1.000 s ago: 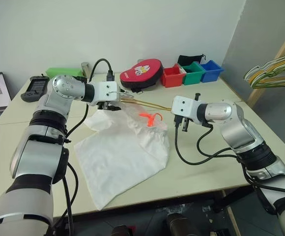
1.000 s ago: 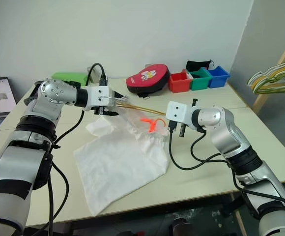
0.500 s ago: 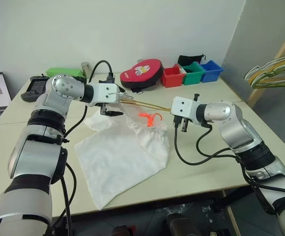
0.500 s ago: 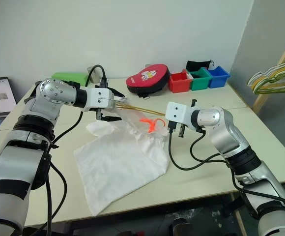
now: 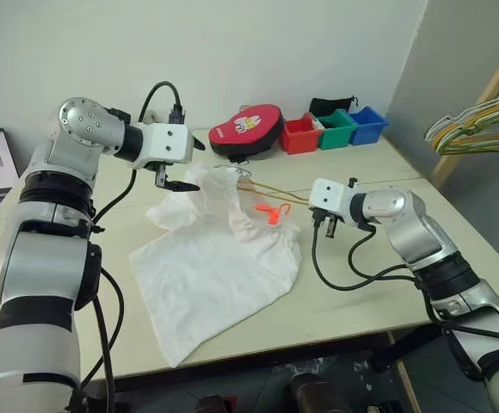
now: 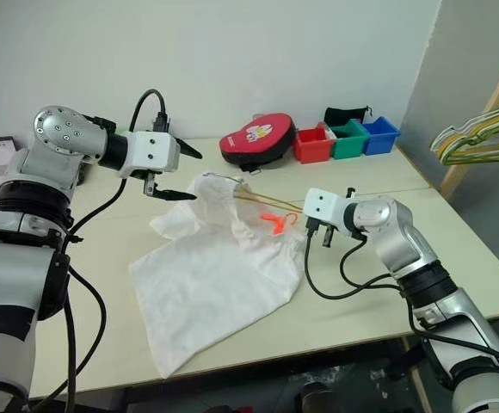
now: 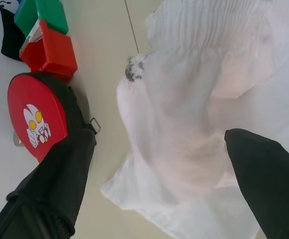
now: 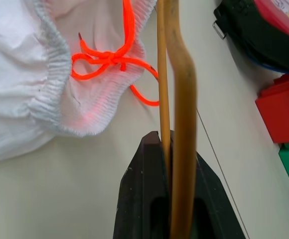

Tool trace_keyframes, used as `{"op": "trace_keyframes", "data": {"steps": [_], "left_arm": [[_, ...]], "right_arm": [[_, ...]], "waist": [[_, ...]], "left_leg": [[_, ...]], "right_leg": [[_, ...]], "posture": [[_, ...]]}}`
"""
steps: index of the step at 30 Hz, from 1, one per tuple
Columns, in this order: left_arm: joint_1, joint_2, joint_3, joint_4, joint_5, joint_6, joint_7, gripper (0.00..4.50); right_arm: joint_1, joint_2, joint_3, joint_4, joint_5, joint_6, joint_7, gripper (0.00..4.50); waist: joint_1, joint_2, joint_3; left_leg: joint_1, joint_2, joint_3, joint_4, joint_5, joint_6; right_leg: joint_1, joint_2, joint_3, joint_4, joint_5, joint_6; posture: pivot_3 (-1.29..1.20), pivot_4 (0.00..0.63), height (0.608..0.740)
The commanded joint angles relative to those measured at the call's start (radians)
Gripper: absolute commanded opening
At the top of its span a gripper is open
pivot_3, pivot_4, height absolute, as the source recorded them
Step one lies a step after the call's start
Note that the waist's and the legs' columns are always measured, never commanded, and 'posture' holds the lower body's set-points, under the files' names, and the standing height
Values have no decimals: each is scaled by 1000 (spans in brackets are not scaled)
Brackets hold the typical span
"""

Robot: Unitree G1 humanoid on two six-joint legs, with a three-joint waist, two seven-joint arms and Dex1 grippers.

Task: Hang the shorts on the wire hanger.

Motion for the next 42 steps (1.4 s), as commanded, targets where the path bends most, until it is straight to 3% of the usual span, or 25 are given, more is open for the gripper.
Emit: {"op": "trace_keyframes", "data": {"steps": [1,6,13,23,26,41,42], "left_arm": [[2,-27,0,-13,4,-22,58,4448],[12,-44,-21,0,33,-44,88,4448],[14,-32,-30,27,50,-44,73,2837],[0,-65,35,2,-45,21,58,843],[5,-51,39,-14,-55,14,33,1227],[14,-6,53,-40,-100,61,-33,4409],[17,-7,52,-47,-105,67,-40,4465]], "right_arm": [[-41,13,-29,-89,13,10,6,0],[-54,33,-25,-139,10,44,10,0],[-52,25,-29,-163,10,66,12,0],[-41,17,-27,-162,14,66,12,0],[-41,17,-27,-159,14,64,12,0],[-6,-8,-33,-129,15,46,10,0],[-5,-7,-32,-126,14,45,10,0]], "waist": [[0,0,0],[-2,0,0],[-13,0,0],[-24,0,0],[-25,0,0],[-26,0,0],[-26,0,0]], "left_leg": [[0,0,0,1,0,0],[-1,0,0,6,0,0],[-1,-1,0,10,0,0],[-1,0,-1,10,0,0],[-1,-1,-1,10,0,0],[-1,0,-1,10,0,0],[-1,0,-1,10,0,0]], "right_leg": [[0,0,0,1,0,0],[0,0,0,3,0,0],[0,0,0,9,0,1],[0,0,0,8,0,1],[0,0,0,8,0,1],[0,0,0,8,0,1],[0,0,0,8,0,1]], "posture": [[-72,0,740],[-87,0,740],[-94,0,740],[-87,0,740],[-84,0,740],[-81,0,740],[-82,0,740]]}}
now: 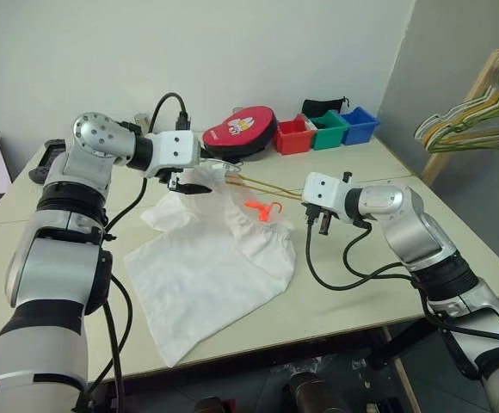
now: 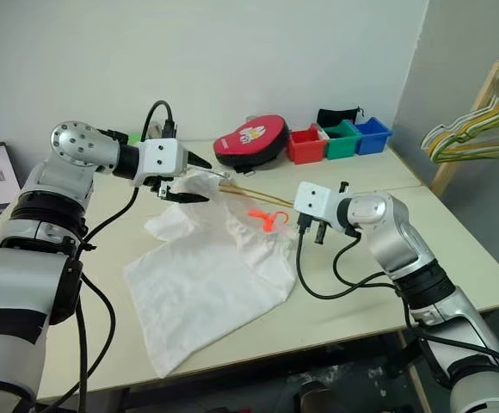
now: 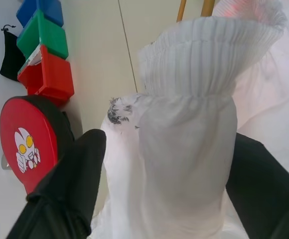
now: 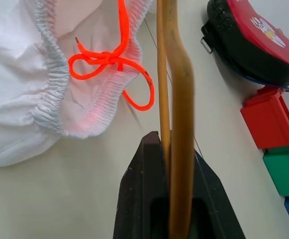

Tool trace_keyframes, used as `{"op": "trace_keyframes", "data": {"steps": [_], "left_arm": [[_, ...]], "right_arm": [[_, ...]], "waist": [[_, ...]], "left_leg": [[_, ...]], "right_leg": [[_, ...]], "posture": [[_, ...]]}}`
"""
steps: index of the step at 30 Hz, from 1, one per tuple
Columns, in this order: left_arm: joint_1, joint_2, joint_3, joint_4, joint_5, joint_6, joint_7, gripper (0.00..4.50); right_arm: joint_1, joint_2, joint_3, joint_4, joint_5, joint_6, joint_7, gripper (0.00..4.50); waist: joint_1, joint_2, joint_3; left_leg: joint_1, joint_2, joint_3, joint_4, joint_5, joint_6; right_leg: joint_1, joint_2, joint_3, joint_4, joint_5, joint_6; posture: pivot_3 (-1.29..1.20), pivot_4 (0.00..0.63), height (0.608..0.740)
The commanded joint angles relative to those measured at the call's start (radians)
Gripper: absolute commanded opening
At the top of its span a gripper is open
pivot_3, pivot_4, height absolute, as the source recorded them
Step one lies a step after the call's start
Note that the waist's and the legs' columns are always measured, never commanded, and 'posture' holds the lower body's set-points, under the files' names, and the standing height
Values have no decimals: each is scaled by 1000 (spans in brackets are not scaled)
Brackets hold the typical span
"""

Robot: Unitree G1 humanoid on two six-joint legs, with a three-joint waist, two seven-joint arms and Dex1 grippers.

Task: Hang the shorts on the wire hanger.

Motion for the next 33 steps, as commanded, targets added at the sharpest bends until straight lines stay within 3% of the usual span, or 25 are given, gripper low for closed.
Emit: {"op": "trace_keyframes", "data": {"steps": [1,25,33], "left_arm": [[-3,12,29,-60,-36,23,-25,4465],[33,-38,-27,0,60,-48,89,4465],[27,-36,-30,11,91,-58,131,3017]], "right_arm": [[-8,-6,-30,-25,14,-22,-1,0],[-44,4,-8,-111,-10,-27,21,0],[-60,10,3,-104,-22,-46,16,0]], "waist": [[0,0,0],[-2,0,0],[-1,0,0]], "left_leg": [[0,0,0,0,0,0],[0,0,0,0,0,0],[0,0,0,0,0,0]], "right_leg": [[0,0,0,0,0,0],[0,0,0,0,0,0],[0,0,0,0,0,0]], "posture": [[-82,0,740],[-95,0,740],[-85,0,740]]}}
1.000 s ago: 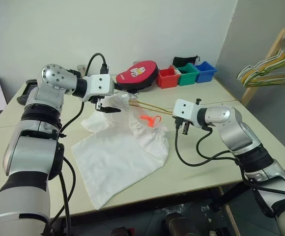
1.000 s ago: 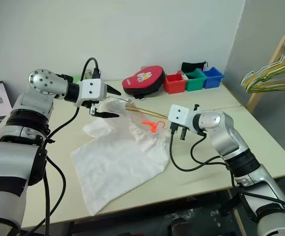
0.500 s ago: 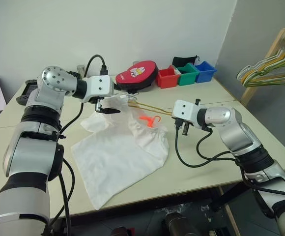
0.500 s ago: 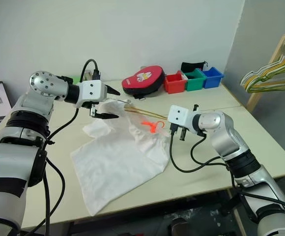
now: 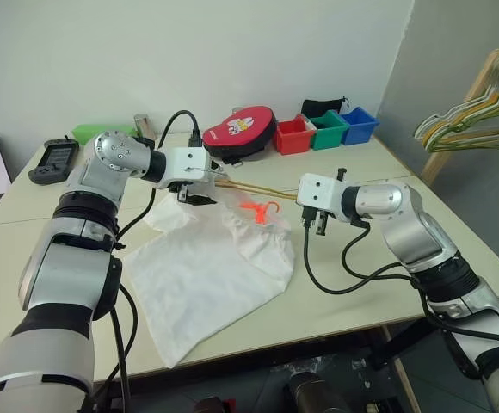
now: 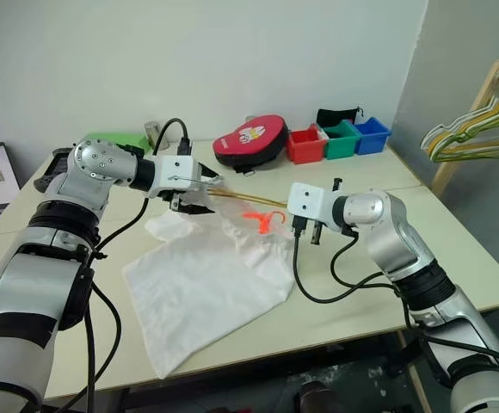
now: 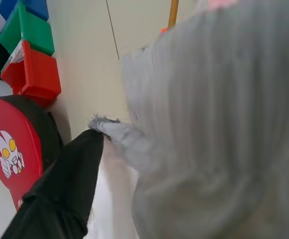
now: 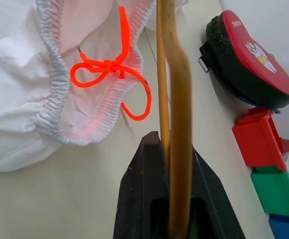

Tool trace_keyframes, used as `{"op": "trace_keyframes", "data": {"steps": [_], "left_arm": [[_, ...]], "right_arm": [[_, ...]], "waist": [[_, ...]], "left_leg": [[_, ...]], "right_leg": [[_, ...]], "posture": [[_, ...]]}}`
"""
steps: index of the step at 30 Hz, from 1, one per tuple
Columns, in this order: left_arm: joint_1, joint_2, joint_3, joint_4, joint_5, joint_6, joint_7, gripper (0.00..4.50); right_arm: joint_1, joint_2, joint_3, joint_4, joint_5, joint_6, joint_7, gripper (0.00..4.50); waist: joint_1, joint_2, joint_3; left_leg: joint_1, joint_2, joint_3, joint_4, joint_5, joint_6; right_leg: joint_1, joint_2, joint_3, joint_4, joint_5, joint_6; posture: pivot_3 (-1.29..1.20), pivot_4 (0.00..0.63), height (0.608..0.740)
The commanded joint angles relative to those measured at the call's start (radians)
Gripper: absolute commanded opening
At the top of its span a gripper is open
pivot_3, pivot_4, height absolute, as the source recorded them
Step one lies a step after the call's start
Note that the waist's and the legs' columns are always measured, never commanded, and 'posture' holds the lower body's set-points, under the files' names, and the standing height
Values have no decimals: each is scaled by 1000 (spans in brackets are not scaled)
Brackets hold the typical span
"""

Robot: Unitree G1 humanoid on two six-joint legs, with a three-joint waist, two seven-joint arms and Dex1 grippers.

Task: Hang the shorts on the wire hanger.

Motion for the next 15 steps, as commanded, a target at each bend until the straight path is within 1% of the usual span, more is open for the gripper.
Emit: {"op": "trace_keyframes", "data": {"steps": [1,5,8,10,11,15], "left_arm": [[-12,6,-3,-3,14,-12,36,2842],[-15,8,0,0,18,-14,38,2067],[-17,8,2,0,18,-14,38,1374],[-19,9,2,2,19,-16,41,975],[-20,10,2,4,19,-17,41,861],[-25,10,4,7,22,-18,45,37]], "right_arm": [[-46,10,-15,-43,0,-33,-4,0],[-45,12,-16,-39,-4,-37,-3,0],[-43,12,-17,-40,-5,-38,-2,0],[-45,15,-17,-35,-7,-40,-3,0],[-45,17,-17,-33,-7,-39,-3,0],[-43,17,-21,-31,-8,-41,-3,0]], "waist": [[0,0,0],[1,0,0],[1,0,0],[1,0,0],[1,0,0],[1,0,0]], "left_leg": [[0,0,0,0,0,0],[0,0,0,0,0,0],[0,0,0,0,0,0],[0,0,0,0,0,0],[0,0,0,0,0,0],[0,0,0,0,0,0]], "right_leg": [[0,0,0,0,0,0],[0,0,0,0,0,0],[0,0,0,0,0,0],[0,0,0,0,0,0],[0,0,0,0,0,0],[0,0,0,0,0,0]], "posture": [[-85,0,740],[-84,0,740],[-84,0,740],[-82,0,740],[-82,0,740],[-82,0,740]]}}
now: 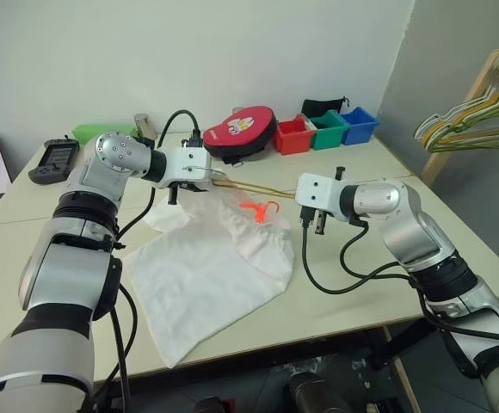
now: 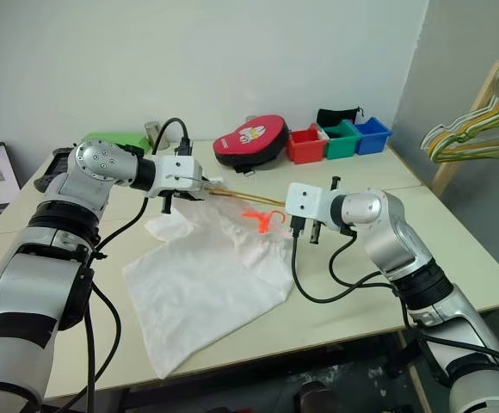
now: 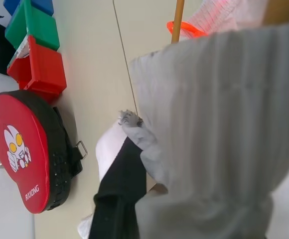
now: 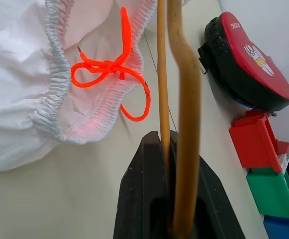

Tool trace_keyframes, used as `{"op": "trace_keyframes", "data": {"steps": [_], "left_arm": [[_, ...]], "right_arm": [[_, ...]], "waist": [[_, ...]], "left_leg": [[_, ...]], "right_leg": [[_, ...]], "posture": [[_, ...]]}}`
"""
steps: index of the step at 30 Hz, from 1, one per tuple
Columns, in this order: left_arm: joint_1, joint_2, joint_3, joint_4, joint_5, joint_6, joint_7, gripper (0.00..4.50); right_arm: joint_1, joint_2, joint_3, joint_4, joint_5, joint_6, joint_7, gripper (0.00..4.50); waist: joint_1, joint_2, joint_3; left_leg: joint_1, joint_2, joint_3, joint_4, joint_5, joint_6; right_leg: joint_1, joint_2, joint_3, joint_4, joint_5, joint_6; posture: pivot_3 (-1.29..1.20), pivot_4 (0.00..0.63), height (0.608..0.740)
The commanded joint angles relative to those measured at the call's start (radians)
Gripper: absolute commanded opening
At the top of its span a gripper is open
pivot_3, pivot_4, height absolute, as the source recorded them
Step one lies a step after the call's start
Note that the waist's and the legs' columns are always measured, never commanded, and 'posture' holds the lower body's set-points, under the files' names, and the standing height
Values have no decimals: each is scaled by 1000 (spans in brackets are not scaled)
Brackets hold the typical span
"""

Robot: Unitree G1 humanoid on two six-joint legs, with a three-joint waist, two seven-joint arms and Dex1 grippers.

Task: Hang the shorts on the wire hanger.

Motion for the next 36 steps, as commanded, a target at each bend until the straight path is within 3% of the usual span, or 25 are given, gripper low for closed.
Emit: {"op": "trace_keyframes", "data": {"steps": [1,4,7,17,24,27,30,33,36], "left_arm": [[-25,9,6,5,-5,-14,14,8],[-24,7,7,3,-5,-13,13,8],[-16,4,5,-4,-6,-5,6,0],[53,19,22,-57,-28,8,14,0],[209,78,63,-220,-94,71,-5,0],[262,103,92,-305,-134,143,-5,0],[324,129,123,-431,-196,273,-46,0],[368,149,140,-535,-226,357,-50,0],[386,159,144,-581,-232,399,-37,0]], "right_arm": [[-38,5,-24,-35,12,-33,-1,0],[-33,5,-25,-39,17,-25,5,0],[-26,6,-25,-47,26,-16,14,574],[-4,-19,-38,-81,53,30,39,2878],[42,-91,-182,-142,194,263,110,4466],[87,-151,-194,-193,276,367,190,4466],[146,-136,-218,-209,400,530,229,4466],[145,1,-269,-150,513,717,169,4466],[107,108,-272,-43,542,764,98,4466]], "waist": [[0,0,0],[0,0,0],[0,0,0],[-1,0,0],[3,0,0],[5,0,0],[4,-2,-2],[-9,-2,-2],[-13,-2,-3]], "left_leg": [[0,0,0,0,0,0],[0,0,0,0,0,0],[0,0,0,0,0,0],[0,0,0,0,0,0],[0,0,0,0,0,0],[0,1,-1,0,0,0],[0,1,-2,0,0,0],[2,2,-1,0,0,0],[4,1,-1,0,0,0]], "right_leg": [[0,0,0,0,0,0],[0,0,0,0,0,0],[0,0,0,0,0,0],[0,0,0,0,0,0],[0,0,0,0,0,0],[0,0,0,0,0,0],[1,0,-1,0,0,0],[1,1,0,1,0,0],[2,1,0,2,1,-1]], "posture": [[-82,0,740],[-88,0,740],[-88,0,740],[-89,0,740],[-79,0,740],[-81,0,740],[-78,0,740],[-64,0,740],[-64,0,740]]}}
